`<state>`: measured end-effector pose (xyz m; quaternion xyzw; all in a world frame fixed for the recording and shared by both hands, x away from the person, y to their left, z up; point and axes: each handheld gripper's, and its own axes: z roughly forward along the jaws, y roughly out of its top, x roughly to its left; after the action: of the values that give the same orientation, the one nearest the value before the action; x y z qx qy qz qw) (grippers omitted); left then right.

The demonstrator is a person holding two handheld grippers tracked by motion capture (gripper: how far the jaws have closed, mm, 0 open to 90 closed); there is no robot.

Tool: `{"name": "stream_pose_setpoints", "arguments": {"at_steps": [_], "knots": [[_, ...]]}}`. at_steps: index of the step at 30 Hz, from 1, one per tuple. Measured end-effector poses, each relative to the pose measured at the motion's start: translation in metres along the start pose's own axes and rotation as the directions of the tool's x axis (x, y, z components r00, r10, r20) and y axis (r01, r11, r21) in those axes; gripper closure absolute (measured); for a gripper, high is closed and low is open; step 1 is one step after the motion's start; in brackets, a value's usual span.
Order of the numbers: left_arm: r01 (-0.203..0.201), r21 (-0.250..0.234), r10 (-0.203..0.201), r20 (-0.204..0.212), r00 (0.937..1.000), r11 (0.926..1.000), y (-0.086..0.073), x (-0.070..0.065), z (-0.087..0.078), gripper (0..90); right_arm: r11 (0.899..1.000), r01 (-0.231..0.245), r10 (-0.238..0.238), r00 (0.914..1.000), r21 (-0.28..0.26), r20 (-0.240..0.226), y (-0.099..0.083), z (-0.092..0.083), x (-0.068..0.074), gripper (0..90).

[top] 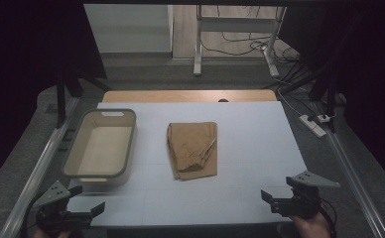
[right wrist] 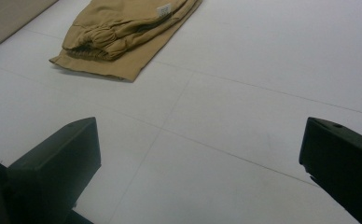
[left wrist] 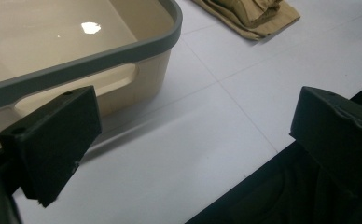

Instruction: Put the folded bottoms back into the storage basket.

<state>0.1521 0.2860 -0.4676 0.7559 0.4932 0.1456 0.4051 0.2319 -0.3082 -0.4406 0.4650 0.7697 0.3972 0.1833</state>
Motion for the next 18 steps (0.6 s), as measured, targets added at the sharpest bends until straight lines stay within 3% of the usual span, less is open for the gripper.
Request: {"name": "stream_pose_setpoints", "arguments": {"at_steps": [7, 14, 18], "knots": [[-0.001, 0.011, 0.001, 0.003, 1.0000, 0.9999, 0.0005, -0.0002, 0.0009, 0.8, 1.000, 0.015, -0.014, 0.9994, 0.023, -0.030, 0.0006, 0.0021, 0.0005, 0.0], [-0.007, 0.022, 0.007, 0.002, 1.0000, 0.9997, 0.0015, -0.0007, 0.0022, 0.8, 1.000, 0.017, -0.017, 0.9994, 0.020, -0.029, 0.0006, 0.0020, 0.0007, 0.0], [-0.007, 0.018, 0.007, 0.001, 1.0000, 0.9998, 0.0015, -0.0004, 0.0020, 0.6, 0.999, 0.044, -0.044, 0.9986, 0.020, -0.031, 0.0004, 0.0018, 0.0028, 0.0]]}}
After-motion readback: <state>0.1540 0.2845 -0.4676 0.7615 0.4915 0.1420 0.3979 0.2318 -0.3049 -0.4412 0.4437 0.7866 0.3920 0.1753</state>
